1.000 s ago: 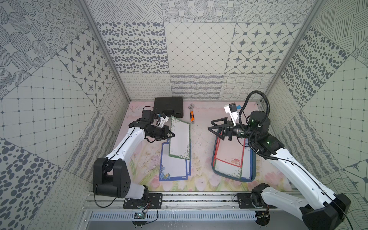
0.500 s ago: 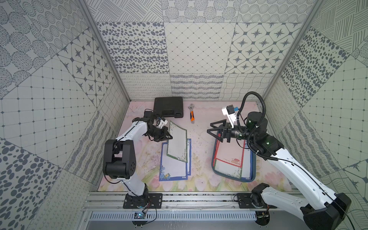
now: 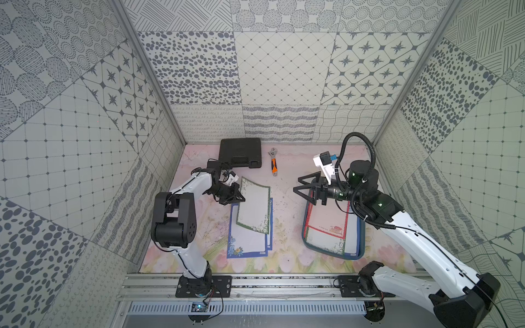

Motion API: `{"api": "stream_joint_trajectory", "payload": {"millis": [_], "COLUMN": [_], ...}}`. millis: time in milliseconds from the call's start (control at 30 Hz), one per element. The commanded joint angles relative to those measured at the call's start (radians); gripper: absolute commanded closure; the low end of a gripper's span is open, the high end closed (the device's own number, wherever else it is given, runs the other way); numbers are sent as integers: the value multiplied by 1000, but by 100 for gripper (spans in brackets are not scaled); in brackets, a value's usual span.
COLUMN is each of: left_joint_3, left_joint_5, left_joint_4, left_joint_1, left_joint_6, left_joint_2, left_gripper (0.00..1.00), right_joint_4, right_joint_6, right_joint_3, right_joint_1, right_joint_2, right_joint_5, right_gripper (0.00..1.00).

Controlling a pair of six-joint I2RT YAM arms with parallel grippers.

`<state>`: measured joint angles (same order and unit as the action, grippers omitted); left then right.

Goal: Take out the stationery paper from the storage box
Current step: Place the stationery paper at the center of the board.

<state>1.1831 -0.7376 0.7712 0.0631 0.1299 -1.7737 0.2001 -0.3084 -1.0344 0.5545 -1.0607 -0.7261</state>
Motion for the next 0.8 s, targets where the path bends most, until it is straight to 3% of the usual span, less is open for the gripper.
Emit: {"api": "stream_joint_trajectory", "payload": {"millis": [0, 433, 767], "left_joint_3": [6, -2, -2], "left_joint_5": [34, 132, 144], "left_joint_4": [-4, -47, -52], "left_joint_1": [-8, -8, -7], "left_joint_6": [25, 96, 109], "left_joint_2": [-28, -63, -82], "left_gripper": [100, 99, 86], "right_joint_4": [-4, -1, 1], "right_joint_6": [36, 59, 67], "right_joint_3": [-3, 35, 37], "right_joint_1": [8, 13, 14], "right_joint_2": [0, 15, 0], "right_joint_5": [13, 36, 37], "right_gripper": [27, 27, 27]}}
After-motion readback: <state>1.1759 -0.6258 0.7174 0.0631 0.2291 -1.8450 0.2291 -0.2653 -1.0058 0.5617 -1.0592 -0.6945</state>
